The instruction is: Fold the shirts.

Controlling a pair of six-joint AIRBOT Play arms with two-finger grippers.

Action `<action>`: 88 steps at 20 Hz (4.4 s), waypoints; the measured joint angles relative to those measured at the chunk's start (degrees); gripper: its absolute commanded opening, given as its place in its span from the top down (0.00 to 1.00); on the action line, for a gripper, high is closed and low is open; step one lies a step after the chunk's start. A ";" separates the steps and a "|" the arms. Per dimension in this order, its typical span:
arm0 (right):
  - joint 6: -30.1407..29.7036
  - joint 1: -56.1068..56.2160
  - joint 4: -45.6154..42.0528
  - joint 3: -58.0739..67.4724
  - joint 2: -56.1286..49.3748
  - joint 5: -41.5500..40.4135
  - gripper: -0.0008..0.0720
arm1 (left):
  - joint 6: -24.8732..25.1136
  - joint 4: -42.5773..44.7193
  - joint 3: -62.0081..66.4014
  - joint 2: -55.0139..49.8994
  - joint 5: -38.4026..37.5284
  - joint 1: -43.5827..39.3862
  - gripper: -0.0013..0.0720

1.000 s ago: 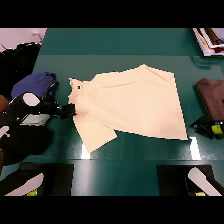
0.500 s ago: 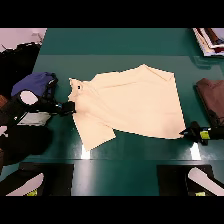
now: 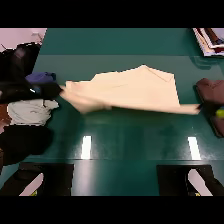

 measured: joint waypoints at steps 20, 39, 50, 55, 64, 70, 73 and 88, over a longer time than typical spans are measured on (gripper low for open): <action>6.03 5.77 -10.75 59.32 -5.66 11.76 0.96 | -4.17 4.31 49.55 0.00 -11.23 -0.02 0.95; 7.72 13.90 -9.29 54.90 -50.90 3.85 0.96 | 5.81 4.72 33.38 -47.80 7.61 0.35 0.95; 7.58 15.17 -13.31 36.41 -42.69 4.46 0.88 | 7.23 7.52 20.81 -44.59 -7.67 2.08 0.85; 7.50 14.84 -10.14 27.12 -38.03 0.24 0.46 | 4.94 7.80 16.83 -43.45 -7.69 2.10 0.16; 6.84 10.73 -6.64 24.76 -25.62 4.81 0.27 | -1.49 9.55 -10.64 -18.10 -14.38 2.23 0.16; 6.56 10.38 -5.99 24.65 -22.47 5.84 0.28 | -6.03 0.42 -31.23 -0.66 -13.68 2.12 0.16; 6.54 10.38 -5.88 24.65 -22.14 6.10 0.28 | -7.08 -2.82 -35.71 1.88 -10.40 -0.28 0.16; 6.54 6.82 -6.14 21.73 -20.96 11.37 0.28 | -12.70 -7.87 -40.37 3.34 4.72 -9.88 0.95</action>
